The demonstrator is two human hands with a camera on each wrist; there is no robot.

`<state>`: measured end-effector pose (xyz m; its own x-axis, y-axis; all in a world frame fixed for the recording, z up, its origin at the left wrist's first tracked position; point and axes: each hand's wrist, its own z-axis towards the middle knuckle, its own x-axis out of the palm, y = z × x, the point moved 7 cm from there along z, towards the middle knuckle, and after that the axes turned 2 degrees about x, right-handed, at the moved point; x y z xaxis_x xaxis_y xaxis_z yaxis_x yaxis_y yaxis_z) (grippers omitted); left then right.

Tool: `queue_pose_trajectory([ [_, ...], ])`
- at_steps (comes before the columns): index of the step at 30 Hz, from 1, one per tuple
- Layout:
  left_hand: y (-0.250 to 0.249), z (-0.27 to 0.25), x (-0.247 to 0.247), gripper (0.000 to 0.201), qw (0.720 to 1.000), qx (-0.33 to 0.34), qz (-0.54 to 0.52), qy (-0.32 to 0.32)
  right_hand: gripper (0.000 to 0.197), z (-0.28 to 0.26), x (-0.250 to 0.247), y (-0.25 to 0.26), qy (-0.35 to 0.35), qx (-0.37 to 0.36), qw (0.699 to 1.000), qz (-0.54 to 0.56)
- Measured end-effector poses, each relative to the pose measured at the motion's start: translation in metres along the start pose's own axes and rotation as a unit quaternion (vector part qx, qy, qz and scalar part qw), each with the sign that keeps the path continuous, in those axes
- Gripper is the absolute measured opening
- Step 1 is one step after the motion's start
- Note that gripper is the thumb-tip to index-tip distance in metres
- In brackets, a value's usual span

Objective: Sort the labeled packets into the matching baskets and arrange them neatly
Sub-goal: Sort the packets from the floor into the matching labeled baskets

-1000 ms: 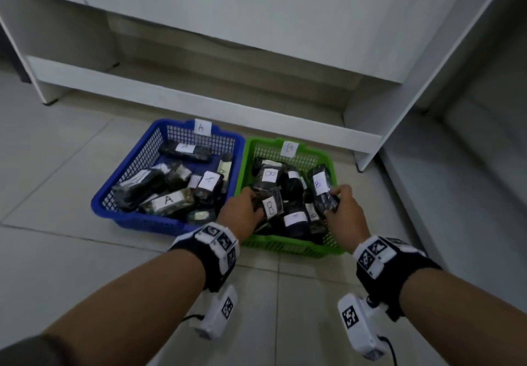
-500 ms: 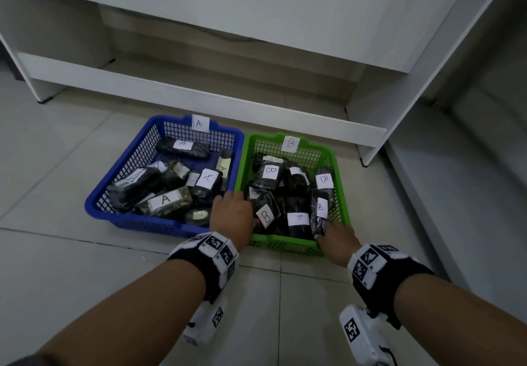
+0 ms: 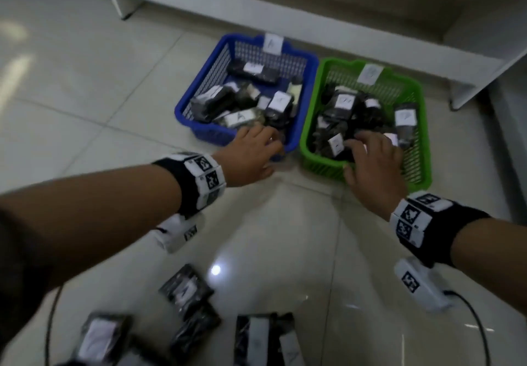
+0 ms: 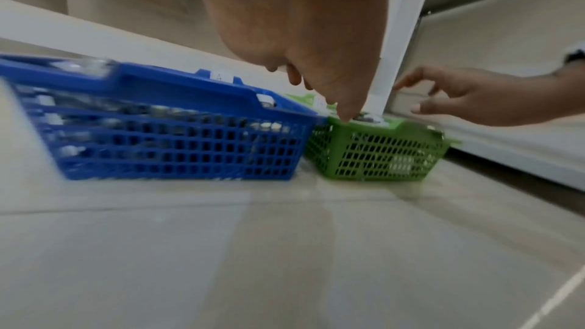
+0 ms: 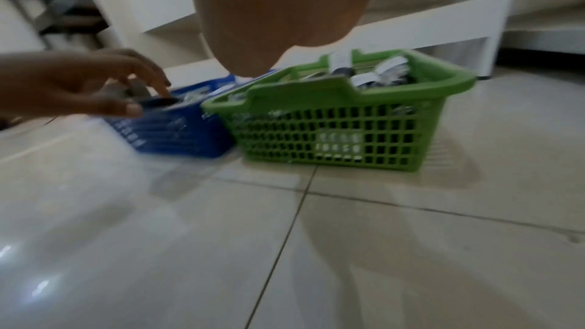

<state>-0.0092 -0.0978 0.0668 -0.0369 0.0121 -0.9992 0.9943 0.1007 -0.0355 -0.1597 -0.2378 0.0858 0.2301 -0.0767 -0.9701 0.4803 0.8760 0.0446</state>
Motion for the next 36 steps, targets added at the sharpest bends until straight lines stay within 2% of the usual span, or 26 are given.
queue_pose_trajectory([
  [2,0.005,-0.043,0.008,0.036,0.998,0.05,0.005,0.023,0.041,-0.009,0.011,0.047,0.032,-0.135,0.99,0.002],
  [4,0.015,-0.094,0.021,0.033,0.995,0.081,0.006,0.061,0.042,-0.027,0.028,0.096,0.084,-0.248,0.965,0.02],
  [6,0.027,-0.148,0.033,0.037,0.99,0.067,0.0,0.122,0.044,-0.05,0.046,0.142,0.156,-0.318,0.934,0.051],
  [10,0.034,-0.25,0.054,0.066,0.965,0.014,-0.051,0.257,0.056,-0.086,0.072,0.222,0.277,-0.411,0.864,0.094],
  [14,0.016,-0.317,0.075,0.091,0.943,0.029,-0.085,0.32,0.078,-0.106,0.085,0.272,0.322,-0.481,0.812,0.079],
  [17,0.004,-0.33,0.085,0.077,0.941,0.053,-0.082,0.324,0.081,-0.119,0.09,0.292,0.345,-0.516,0.784,0.039],
  [19,0.002,-0.322,0.086,0.066,0.937,0.051,-0.061,0.339,0.076,-0.128,0.093,0.298,0.34,-0.528,0.778,0.005],
  [23,0.006,-0.295,0.084,0.057,0.913,-0.012,-0.093,0.397,0.077,-0.135,0.092,0.3,0.339,-0.508,0.791,-0.025],
  [25,0.012,-0.281,0.082,0.048,0.905,-0.056,-0.149,0.394,0.059,-0.129,0.081,0.299,0.319,-0.507,0.801,0.005],
  [27,0.022,-0.264,0.075,0.039,0.908,-0.095,-0.199,0.356,0.039,-0.115,0.072,0.292,0.34,-0.467,0.816,0.037],
  [29,0.034,-0.242,0.063,0.035,0.913,-0.132,-0.246,0.299,0.03,-0.094,0.066,0.275,0.367,-0.393,0.84,0.07],
  [32,0.05,-0.207,0.042,0.036,0.907,-0.186,-0.305,0.224,0.022,-0.049,0.059,0.236,0.366,-0.226,0.891,0.146],
  [34,0.056,-0.18,0.03,0.037,0.901,-0.206,-0.333,0.188,0.026,-0.023,0.052,0.205,0.351,-0.122,0.909,0.188],
  [36,0.058,-0.15,0.016,0.04,0.897,-0.206,-0.357,0.161,0.031,-0.002,0.039,0.175,0.331,-0.049,0.918,0.213],
])
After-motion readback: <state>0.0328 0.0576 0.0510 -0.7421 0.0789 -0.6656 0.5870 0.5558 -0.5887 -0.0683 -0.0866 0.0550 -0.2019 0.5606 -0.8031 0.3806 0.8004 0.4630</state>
